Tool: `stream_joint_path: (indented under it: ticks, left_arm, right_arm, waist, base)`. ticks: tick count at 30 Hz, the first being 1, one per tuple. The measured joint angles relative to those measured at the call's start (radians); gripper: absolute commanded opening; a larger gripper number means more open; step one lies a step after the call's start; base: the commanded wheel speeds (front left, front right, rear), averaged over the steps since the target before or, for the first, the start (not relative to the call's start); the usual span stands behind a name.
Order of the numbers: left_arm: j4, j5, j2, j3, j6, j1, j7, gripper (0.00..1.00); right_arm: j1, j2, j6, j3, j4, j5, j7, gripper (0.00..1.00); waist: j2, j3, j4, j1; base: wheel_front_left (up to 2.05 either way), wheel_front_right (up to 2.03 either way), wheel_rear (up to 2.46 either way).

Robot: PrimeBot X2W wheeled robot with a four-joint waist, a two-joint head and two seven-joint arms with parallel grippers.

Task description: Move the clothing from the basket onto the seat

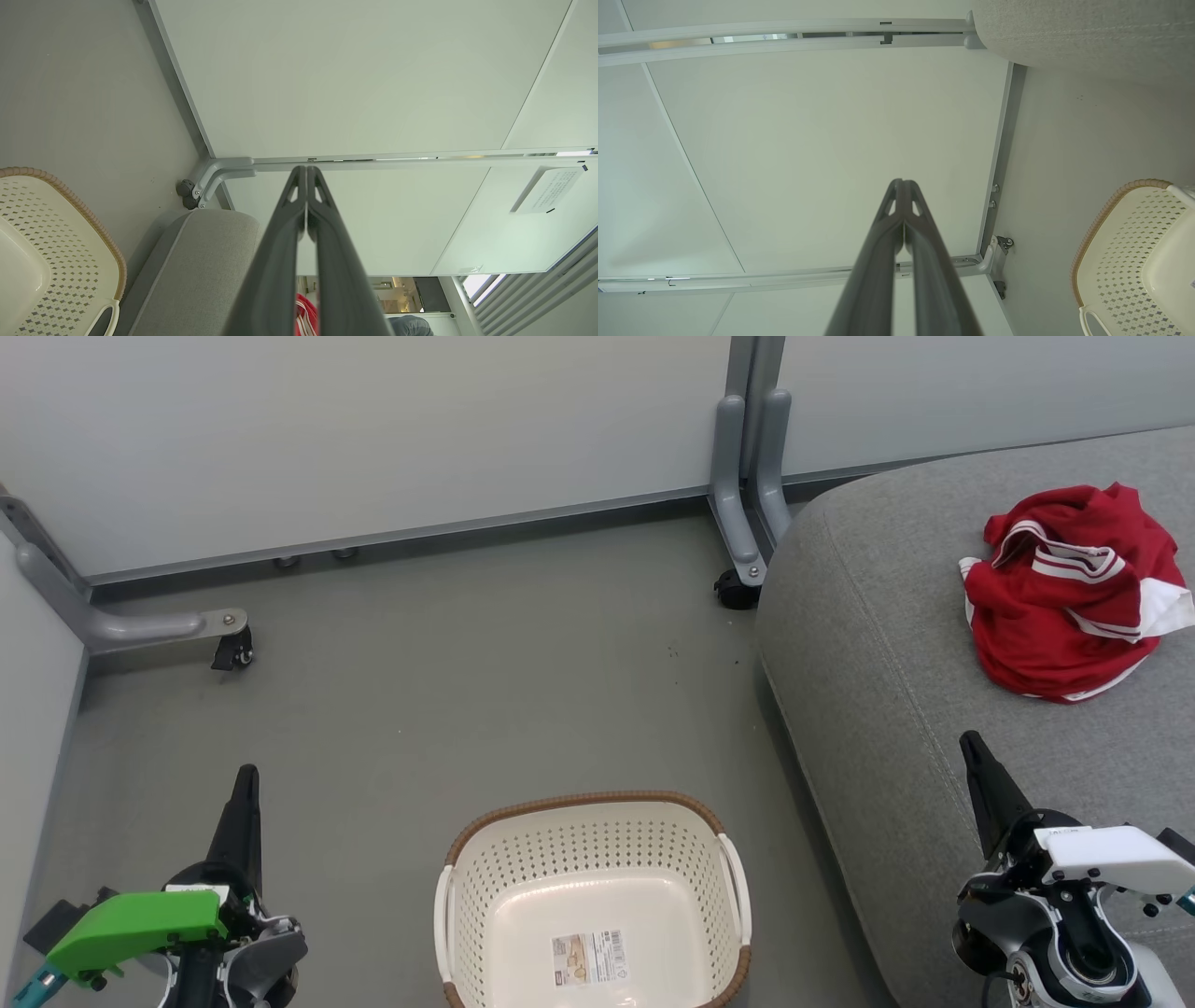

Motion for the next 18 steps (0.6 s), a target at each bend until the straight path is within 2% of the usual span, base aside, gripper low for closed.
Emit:
stream_joint_path:
  ticks: [18]
  left_arm:
    - [0.000, 0.001, -0.004, 0.004, 0.000, -0.002, 0.006, 0.00]
  right_arm:
    - [0.000, 0.004, 0.000, -0.006, 0.000, -0.005, 0.005, 0.00]
  waist:
    - [0.0000, 0.000, 0.000, 0.0000]
  base:
    - [0.00, 0.00, 0.00]
